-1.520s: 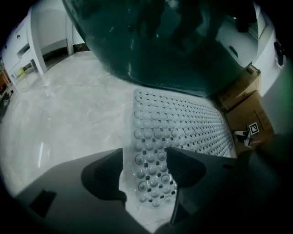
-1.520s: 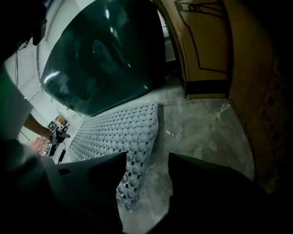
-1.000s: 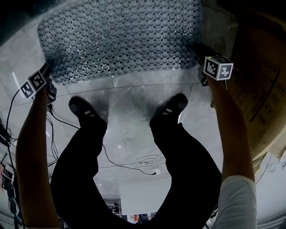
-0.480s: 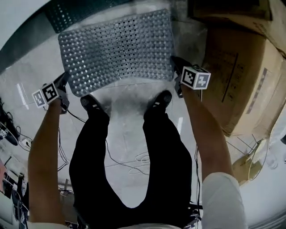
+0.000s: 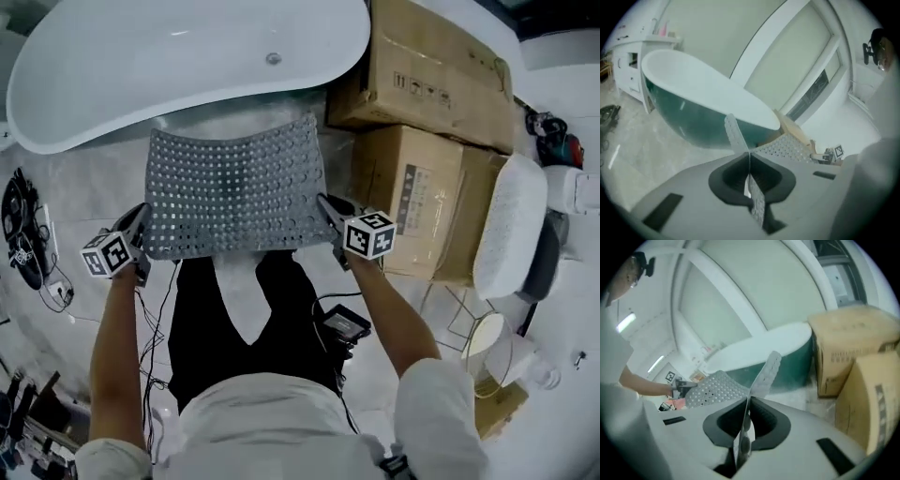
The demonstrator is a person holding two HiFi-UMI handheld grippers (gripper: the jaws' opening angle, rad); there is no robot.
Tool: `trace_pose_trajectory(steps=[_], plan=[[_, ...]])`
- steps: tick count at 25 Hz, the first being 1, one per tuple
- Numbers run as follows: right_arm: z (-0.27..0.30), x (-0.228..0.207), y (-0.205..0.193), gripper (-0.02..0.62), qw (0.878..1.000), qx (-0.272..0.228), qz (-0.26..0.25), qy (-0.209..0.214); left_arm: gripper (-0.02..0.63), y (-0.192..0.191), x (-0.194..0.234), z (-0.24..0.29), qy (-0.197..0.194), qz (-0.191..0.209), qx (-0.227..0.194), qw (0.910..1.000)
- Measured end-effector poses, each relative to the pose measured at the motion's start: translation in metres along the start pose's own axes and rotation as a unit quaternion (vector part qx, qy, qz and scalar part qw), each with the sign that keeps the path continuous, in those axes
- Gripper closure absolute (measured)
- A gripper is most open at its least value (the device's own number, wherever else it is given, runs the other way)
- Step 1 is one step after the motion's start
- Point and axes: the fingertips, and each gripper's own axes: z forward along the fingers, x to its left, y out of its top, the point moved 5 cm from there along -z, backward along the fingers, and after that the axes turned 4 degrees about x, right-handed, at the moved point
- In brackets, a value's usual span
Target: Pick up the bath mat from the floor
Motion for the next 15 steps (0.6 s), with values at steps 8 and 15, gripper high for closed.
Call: trace_pose_trajectory(steps=[8,15], plan=[[-0.215,0.133,0.173,0.555,0.971,-0.184,-0.133,0.075,0.591,0.132,-0.171,-0.222,-0.037,0.085,-0.231,0.9686],[-0.339,0.268,0.208,0.555,0.904,-0.331,-0.263,0.07,0.591,0.159,-0.308,-0.379,-0.11,0.232,-0.38,0.8888]])
